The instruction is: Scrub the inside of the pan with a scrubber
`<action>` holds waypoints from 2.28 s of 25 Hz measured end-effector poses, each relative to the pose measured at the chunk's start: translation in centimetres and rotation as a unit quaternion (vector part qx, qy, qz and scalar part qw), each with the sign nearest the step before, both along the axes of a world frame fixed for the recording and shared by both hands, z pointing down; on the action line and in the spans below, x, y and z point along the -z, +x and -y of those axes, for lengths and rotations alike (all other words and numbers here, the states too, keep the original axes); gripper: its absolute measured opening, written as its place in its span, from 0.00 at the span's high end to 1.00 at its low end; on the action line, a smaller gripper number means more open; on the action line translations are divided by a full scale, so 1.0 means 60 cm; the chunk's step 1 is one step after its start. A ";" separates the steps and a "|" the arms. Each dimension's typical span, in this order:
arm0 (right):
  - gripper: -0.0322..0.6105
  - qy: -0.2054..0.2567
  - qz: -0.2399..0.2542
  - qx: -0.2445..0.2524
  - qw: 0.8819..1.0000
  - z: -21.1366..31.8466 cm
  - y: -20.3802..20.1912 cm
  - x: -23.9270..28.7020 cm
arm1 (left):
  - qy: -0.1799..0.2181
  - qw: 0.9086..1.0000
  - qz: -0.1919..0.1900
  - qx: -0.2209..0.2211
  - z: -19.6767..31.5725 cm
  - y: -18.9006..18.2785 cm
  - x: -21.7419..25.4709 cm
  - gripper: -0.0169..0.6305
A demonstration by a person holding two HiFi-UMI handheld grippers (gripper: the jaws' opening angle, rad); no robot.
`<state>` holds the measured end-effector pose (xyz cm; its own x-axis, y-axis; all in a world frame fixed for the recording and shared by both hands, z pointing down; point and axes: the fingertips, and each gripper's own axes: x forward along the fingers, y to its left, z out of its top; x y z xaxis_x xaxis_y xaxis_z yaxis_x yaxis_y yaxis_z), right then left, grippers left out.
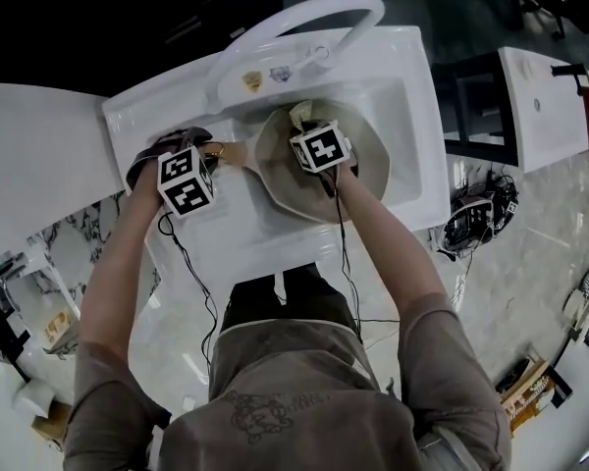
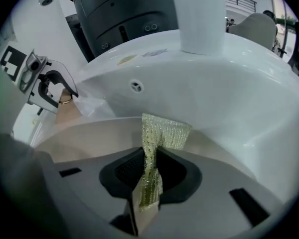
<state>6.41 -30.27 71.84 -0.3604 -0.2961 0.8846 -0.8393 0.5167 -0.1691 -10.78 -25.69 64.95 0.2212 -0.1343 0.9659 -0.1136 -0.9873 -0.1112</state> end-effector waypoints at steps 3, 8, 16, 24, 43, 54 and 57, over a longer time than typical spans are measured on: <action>0.83 -0.026 0.032 0.050 0.998 -0.026 -0.045 -0.004 | 0.007 1.000 -0.004 0.001 0.002 0.000 0.000 0.68; 0.83 -0.065 0.067 0.131 0.987 -0.076 -0.092 0.005 | 0.008 1.000 -0.014 0.009 0.001 0.002 0.000 0.68; 0.83 -0.163 0.170 0.244 0.941 -0.173 -0.126 0.081 | 0.006 1.000 -0.017 0.009 0.001 0.002 0.002 0.68; 0.84 -0.263 0.236 0.331 0.875 -0.259 -0.079 0.172 | 0.005 1.000 -0.018 0.008 0.001 0.001 0.001 0.68; 0.85 0.154 -0.110 0.261 0.947 -0.017 0.077 0.201 | 0.000 0.999 -0.034 0.005 -0.003 0.003 0.003 0.68; 0.85 0.133 -0.328 0.331 0.875 0.003 0.126 0.020 | -0.004 0.999 -0.048 0.008 -0.009 0.010 0.002 0.68; 0.84 0.110 -0.317 0.342 0.878 -0.012 0.124 0.001 | -0.006 0.999 -0.052 0.007 -0.011 0.012 0.001 0.68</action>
<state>13.84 -29.53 71.80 0.0233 -0.3916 0.9199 -0.2094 0.8978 0.3875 -10.04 -25.02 64.92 0.3178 -0.1272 0.9396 -0.1378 -0.9866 -0.0870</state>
